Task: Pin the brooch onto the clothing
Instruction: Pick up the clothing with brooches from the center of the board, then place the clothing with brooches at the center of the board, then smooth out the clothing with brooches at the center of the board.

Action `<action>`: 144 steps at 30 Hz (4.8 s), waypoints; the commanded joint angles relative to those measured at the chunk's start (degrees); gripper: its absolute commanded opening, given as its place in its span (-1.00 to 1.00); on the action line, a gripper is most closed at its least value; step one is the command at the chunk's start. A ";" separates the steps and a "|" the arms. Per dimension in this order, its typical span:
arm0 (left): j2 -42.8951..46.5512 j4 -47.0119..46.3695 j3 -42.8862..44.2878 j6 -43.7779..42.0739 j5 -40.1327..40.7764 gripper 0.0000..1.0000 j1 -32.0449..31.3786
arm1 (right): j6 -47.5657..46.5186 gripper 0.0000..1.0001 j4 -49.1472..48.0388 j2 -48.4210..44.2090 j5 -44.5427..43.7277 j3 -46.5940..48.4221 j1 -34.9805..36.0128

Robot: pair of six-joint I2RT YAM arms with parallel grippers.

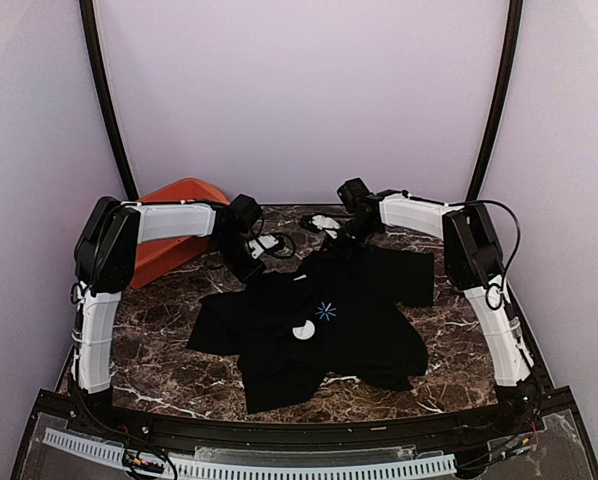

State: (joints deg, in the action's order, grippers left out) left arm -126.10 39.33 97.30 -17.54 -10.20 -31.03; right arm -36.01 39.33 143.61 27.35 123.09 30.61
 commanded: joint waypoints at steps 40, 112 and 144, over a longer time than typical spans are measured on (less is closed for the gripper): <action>61.78 -51.72 -24.64 -43.87 45.70 -0.99 -34.41 | 1.52 -1.00 -58.95 -83.11 -64.79 -56.69 28.27; -16.49 -70.63 15.40 -47.54 52.62 0.94 0.26 | 26.57 0.83 -30.32 -18.41 -56.97 -15.76 -6.88; 0.53 -41.71 -4.67 -21.18 45.29 0.98 -4.57 | 40.10 0.61 -6.02 -48.92 -34.23 -58.28 25.52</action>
State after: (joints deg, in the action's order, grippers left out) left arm -125.97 -0.49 90.02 -37.45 34.72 -35.53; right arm 0.58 31.14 91.79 -7.88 66.28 54.94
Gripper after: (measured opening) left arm 0.990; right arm 0.864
